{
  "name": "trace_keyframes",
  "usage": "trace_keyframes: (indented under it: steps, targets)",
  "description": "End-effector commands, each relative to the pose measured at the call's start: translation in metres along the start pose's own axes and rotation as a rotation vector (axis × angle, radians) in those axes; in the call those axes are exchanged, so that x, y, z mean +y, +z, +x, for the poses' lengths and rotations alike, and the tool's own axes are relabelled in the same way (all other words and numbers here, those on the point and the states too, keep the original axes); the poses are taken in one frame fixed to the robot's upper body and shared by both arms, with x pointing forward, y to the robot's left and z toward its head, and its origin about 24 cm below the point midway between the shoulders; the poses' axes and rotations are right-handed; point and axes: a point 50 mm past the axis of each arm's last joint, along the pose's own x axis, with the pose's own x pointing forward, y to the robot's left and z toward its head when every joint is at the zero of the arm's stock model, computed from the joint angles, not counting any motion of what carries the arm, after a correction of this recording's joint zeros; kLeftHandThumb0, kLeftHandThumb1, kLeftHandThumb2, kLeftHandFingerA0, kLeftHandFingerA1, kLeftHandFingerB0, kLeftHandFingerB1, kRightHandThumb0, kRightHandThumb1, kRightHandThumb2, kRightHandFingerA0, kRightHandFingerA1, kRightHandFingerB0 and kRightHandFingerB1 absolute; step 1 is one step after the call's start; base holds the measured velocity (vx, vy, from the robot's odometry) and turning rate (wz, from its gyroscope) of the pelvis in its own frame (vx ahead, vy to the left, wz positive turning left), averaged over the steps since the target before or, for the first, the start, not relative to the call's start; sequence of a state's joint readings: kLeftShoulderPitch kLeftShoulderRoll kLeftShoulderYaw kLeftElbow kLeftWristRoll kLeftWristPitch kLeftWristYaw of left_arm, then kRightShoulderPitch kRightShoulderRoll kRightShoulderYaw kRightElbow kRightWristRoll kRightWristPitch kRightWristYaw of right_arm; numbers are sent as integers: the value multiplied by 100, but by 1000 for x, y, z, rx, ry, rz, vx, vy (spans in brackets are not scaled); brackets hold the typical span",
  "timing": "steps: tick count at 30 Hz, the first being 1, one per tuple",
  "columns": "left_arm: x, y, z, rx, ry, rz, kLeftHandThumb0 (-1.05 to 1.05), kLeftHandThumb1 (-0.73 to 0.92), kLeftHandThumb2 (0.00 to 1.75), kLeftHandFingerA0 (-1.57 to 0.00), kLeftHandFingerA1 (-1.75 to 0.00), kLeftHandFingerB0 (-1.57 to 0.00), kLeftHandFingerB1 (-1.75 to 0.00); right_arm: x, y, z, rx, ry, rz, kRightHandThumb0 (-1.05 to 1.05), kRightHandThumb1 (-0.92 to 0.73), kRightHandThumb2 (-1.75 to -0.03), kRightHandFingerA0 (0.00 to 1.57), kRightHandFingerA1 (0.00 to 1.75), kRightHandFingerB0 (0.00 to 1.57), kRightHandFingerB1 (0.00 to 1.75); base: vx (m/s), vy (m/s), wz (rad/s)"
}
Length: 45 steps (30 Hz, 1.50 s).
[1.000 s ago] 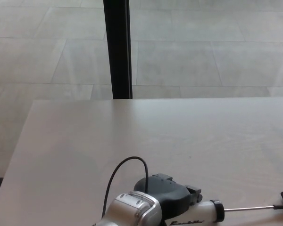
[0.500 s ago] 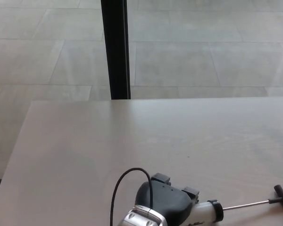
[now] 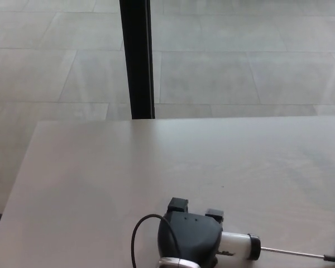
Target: The robot uses its left hand to lift the air pump kept on the middle of the desk and use the right hand to compress the handle
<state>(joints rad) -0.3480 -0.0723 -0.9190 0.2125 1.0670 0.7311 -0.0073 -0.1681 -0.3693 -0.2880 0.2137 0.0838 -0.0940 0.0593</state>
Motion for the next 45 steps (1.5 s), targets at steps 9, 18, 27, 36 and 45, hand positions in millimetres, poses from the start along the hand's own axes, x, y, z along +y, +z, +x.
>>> trace_keyframes:
  steps: [9, 18, 27, 36, 45]
  targets:
    - [-30, -22, -3, 160, -77, 11, -30, 83, 73, -80, -160, -65, -79, -7, 6, 0, -49, -77, -7, -60, -84, -65, 53, 54, 60, 44, 0, 0, 0]
    - [-40, -28, -9, 109, -89, -11, -32, 82, 72, -80, -158, -74, -86, -6, 2, -2, -31, -80, 14, -61, -84, -65, 55, 54, 63, 45, 0, 0, 0]
    - [-21, -29, -1, -7, 29, -406, -25, 73, 87, -77, -165, -65, -121, -4, -1, -3, -4, -71, -9, -64, -86, -66, 55, 52, 60, 44, 0, 0, 0]
    - [46, -38, 26, -48, 226, -499, -12, 69, 102, -81, -175, -56, -175, 7, -6, 0, 109, 68, 31, -76, -92, -69, 45, 52, 42, 38, 0, 0, 0]
    - [62, -59, 35, -21, 300, -560, -3, 60, 101, -77, -175, -62, -161, 23, -1, 4, 133, 123, 26, -82, -92, -75, 35, 42, 29, 34, 0, 0, 0]
